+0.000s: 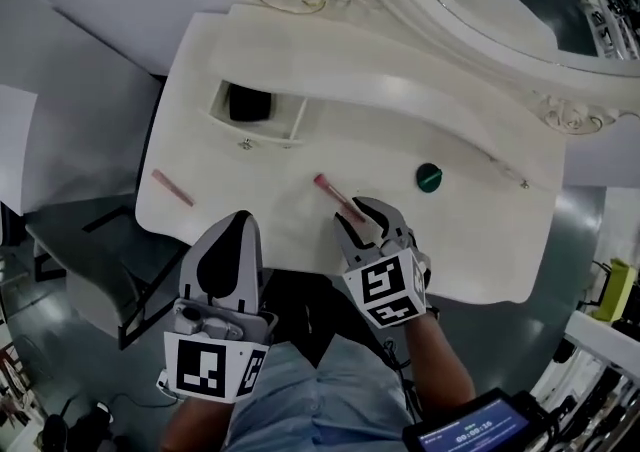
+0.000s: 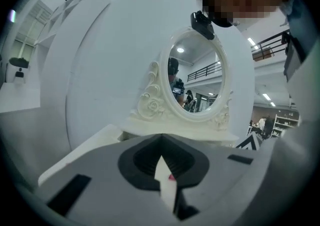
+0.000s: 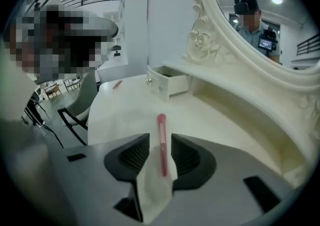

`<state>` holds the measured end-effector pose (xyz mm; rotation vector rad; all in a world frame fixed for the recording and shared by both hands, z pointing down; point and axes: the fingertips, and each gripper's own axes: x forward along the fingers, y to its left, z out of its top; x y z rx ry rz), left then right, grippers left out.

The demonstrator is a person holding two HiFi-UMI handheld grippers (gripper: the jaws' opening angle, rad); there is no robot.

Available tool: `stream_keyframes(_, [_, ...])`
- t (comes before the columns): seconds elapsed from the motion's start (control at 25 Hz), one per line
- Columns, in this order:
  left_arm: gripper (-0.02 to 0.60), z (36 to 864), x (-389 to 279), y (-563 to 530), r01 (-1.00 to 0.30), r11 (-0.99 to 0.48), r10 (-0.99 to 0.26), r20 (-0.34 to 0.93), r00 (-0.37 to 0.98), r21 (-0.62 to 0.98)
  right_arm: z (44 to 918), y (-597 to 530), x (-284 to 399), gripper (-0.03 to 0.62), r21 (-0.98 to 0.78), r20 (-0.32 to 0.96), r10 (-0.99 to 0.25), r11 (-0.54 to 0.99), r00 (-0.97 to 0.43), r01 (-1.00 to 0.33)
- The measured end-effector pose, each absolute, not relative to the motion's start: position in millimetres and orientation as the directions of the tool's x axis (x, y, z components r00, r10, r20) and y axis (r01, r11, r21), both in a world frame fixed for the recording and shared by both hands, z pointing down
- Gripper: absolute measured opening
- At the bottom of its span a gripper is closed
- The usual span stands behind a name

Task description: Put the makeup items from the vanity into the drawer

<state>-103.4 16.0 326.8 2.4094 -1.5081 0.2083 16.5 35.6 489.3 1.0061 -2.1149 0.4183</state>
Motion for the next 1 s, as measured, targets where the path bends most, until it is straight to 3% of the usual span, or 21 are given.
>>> stream_keyframes(0.4, [0.000,363,-114,27,-0.917,-0.358,-0.848,0.349,0.399,0.177,513,35,17,0.113,-0.122,0.731,-0.483,0.603,-0.482,-0.789])
stream_keyframes(0.48, [0.000,362,-114,27,-0.916,-0.361,-0.849,0.346,0.400,0.172,515,34,17,0.088,-0.135,0.725,-0.488,0.591,-0.485,-0.795])
stream_keyframes(0.52, [0.000,360,-114,26,-0.916,-0.364,-0.850,0.343,0.401,0.169,515,34,18,0.044,-0.139,0.723,-0.491,0.586,-0.486,-0.798])
stream_keyframes(0.64, [0.000,351,-111,25,-0.917,-0.368,-0.857,0.327,0.398,0.151,511,33,19,0.040,-0.132,0.721,-0.498,0.584,-0.482,-0.801])
stream_keyframes(1.0, [0.000,297,-100,33,-0.910,-0.370,-0.890,0.210,0.405,0.190,409,7,18,0.041,-0.030,0.589,-0.614,0.633,-0.525,-0.774])
